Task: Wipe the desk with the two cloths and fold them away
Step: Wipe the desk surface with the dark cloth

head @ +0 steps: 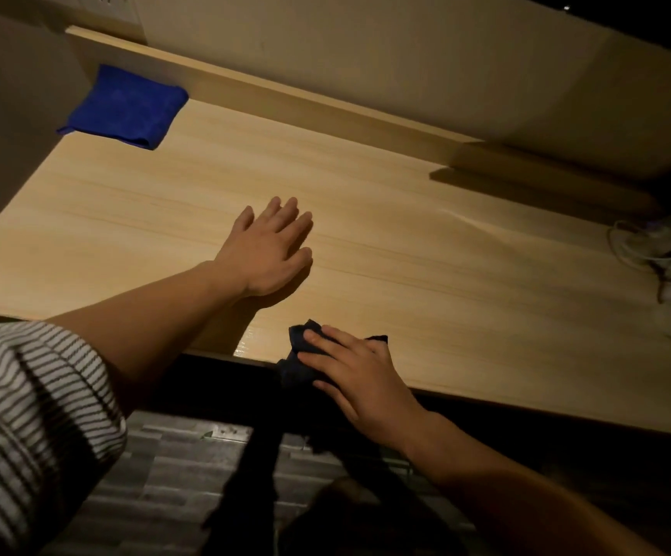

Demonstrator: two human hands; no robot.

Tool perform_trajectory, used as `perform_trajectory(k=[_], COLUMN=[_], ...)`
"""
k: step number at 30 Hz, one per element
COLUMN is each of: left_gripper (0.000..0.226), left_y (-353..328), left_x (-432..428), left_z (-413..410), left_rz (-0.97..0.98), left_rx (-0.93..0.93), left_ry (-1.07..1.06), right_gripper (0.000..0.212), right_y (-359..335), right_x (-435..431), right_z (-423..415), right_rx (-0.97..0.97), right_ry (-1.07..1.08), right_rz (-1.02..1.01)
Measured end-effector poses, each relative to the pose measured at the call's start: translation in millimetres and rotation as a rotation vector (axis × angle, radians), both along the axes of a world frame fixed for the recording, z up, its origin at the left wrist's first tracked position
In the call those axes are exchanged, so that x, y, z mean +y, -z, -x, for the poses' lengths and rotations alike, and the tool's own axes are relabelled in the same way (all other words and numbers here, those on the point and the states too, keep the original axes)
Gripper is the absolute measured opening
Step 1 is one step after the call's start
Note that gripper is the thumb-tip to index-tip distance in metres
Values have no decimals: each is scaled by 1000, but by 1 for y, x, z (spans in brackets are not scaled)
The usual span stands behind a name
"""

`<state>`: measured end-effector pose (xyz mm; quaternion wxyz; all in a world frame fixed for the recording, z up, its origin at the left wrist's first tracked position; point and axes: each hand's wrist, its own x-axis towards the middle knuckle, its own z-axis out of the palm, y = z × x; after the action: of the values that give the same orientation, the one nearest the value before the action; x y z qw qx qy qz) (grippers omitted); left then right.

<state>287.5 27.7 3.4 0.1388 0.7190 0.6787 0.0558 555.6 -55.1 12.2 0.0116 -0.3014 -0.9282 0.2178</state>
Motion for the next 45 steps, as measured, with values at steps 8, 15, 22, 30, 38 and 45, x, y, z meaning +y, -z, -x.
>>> perform_trajectory(k=[8, 15, 22, 30, 38, 45], left_gripper=[80, 81, 79, 77, 77, 79], left_y=[20, 27, 27, 31, 27, 24], left_x=[16, 18, 15, 13, 15, 16], left_z=[-36, -36, -39, -37, -39, -40], left_rz=[-19, -37, -30, -49, -15, -2], left_rx=[7, 66, 101, 119, 116, 81], left_ry=[-67, -83, -96, -98, -98, -98], right_gripper=[30, 30, 50, 64, 63, 61], right_y=[-32, -43, -10, 10, 15, 15], right_x=[43, 220, 347, 364, 303, 216], right_z=[-21, -15, 1, -15, -42, -66], right_rx=[370, 137, -175, -231, -185, -174], right_ry=[229, 382, 281, 73, -22, -19], right_rz=[109, -92, -220, -144, -187, -180])
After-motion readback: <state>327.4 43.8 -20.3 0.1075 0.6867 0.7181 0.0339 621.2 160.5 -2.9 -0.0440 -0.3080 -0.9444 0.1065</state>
